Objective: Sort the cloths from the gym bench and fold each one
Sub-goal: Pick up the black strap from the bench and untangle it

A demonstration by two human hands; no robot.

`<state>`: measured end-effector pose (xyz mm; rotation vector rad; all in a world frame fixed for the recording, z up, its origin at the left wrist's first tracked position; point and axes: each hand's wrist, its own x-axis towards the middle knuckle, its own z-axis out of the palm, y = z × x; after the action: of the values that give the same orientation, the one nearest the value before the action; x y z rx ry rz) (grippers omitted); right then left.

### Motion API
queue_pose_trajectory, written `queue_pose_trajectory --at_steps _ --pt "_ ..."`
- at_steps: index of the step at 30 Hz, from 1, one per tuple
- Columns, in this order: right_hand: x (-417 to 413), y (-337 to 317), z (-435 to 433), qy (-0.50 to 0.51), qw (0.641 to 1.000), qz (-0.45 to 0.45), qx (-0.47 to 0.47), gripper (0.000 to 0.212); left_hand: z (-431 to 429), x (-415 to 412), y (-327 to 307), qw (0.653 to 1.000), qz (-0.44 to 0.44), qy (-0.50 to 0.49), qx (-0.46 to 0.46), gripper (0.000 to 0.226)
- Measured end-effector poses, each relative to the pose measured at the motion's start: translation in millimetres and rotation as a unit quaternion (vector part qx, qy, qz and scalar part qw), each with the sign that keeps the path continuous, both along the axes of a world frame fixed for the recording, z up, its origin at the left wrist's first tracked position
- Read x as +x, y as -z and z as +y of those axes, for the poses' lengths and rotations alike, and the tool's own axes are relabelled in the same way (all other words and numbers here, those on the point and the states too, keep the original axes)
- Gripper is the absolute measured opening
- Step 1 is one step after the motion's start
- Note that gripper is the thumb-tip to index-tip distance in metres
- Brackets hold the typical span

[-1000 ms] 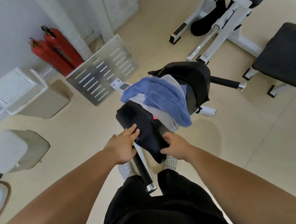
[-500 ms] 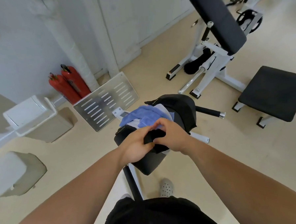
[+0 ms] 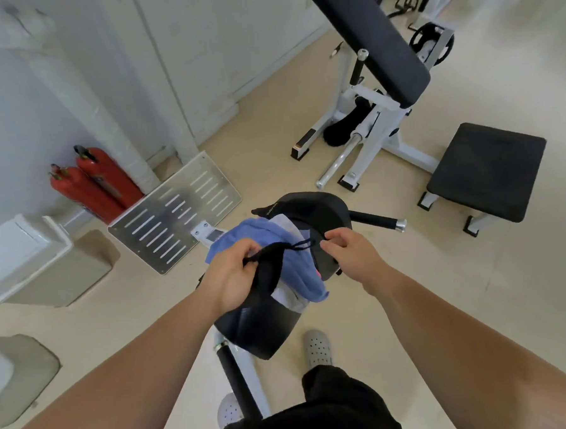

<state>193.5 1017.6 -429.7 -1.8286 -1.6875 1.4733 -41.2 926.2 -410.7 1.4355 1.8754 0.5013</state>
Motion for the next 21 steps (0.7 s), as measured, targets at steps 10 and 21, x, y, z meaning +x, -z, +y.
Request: queue_pose_trajectory --at_steps 10,21 --pt "64.4 121.7 107.6 0.013 0.989 -0.067 -0.129 0.046 67.7 36.1 35.4 0.990 0.009 -0.111 -0.083 0.018" --pt "48.1 161.1 119.5 -0.001 0.986 -0.123 -0.112 0.075 56.1 46.9 44.0 0.975 -0.006 -0.187 -0.121 0.026"
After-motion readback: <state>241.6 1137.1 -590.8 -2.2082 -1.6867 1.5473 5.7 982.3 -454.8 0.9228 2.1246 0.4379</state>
